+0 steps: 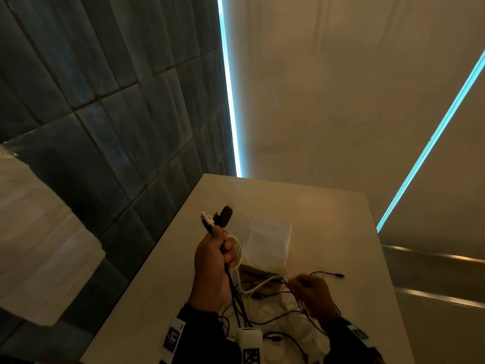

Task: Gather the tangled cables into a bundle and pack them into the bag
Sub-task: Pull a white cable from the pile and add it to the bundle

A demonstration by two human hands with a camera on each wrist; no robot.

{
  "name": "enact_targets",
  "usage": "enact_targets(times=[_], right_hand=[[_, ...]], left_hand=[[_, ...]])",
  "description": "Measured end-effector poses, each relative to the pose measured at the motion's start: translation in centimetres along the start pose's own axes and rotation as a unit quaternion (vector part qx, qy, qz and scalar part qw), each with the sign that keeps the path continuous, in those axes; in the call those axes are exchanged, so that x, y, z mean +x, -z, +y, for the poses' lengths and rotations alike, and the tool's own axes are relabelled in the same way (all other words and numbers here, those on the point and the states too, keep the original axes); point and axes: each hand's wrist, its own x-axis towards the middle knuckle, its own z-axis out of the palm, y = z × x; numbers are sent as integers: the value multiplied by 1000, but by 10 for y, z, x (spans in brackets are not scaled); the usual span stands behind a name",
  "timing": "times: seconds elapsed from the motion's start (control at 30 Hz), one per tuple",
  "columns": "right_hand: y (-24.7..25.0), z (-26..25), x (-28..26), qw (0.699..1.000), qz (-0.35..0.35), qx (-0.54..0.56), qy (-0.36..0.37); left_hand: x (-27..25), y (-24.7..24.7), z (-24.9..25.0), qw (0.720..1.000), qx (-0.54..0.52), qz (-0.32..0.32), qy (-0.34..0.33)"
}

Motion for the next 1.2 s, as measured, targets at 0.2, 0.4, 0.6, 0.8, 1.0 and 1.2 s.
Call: enact_targets(times=[0.2, 0.4, 0.6, 0.8, 1.0, 1.2], right_hand=[[12, -83, -7, 973, 16, 224, 55], [12, -117, -26, 954, -54, 269, 124], [1, -83, -32, 955, -122, 236, 131], [-9, -29, -21, 975, -116, 174, 79], [-16, 9, -11, 986, -126, 104, 45], [-15, 20, -15, 990, -136, 23, 34]], left_hand=[[-4, -16, -29, 997, 33, 12, 75], [-5, -26, -40, 993, 56, 26, 105], [-1, -19, -21, 985, -144, -20, 96], [-5, -14, -16, 991, -107, -68, 33], [-6, -11, -13, 993, -90, -75, 0], [-9, -14, -6, 994, -72, -86, -12]])
